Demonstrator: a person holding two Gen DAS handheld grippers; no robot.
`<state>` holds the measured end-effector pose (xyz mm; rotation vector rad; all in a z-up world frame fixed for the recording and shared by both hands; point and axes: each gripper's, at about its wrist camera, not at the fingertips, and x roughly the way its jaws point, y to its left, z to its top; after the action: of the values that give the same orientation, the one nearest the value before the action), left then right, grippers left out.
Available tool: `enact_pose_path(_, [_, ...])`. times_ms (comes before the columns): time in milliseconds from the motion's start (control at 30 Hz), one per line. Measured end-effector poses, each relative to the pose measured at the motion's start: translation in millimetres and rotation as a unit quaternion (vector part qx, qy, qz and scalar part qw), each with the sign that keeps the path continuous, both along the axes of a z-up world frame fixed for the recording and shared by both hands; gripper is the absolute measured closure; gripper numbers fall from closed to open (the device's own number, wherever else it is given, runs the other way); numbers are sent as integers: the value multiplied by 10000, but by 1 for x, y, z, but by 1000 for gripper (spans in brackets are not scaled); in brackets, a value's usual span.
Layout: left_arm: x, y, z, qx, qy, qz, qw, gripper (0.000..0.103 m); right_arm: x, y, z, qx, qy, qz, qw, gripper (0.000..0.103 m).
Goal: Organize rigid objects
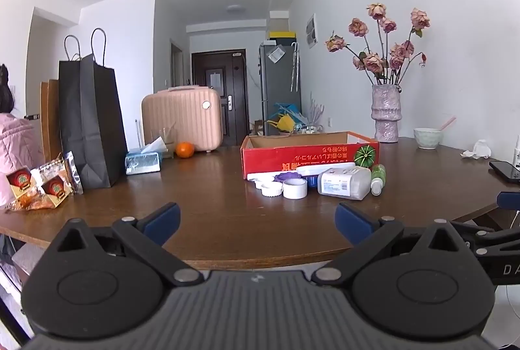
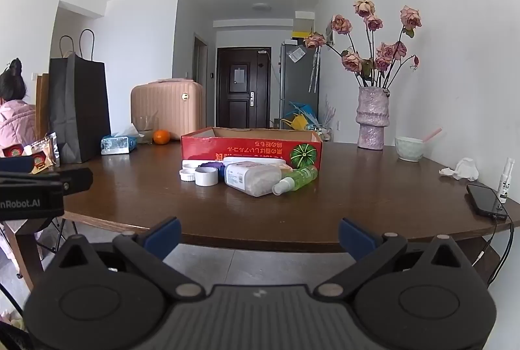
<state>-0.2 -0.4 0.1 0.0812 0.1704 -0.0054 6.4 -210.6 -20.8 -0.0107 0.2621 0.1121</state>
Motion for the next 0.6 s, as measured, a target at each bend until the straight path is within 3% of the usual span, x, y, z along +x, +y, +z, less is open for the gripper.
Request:
enact_pose_path(100, [3, 1, 1, -135, 156, 25, 9998, 0, 1, 2, -1, -38, 19, 19, 10000, 0])
enact_pose_path(333, [8, 8, -14, -85, 45, 48, 9999, 0, 2, 2, -1, -3, 70, -9, 10000, 0])
enact_pose_path(600, [1, -1, -3, 67, -26, 92, 9999, 0, 0, 3, 1, 50, -126, 1, 9999, 0])
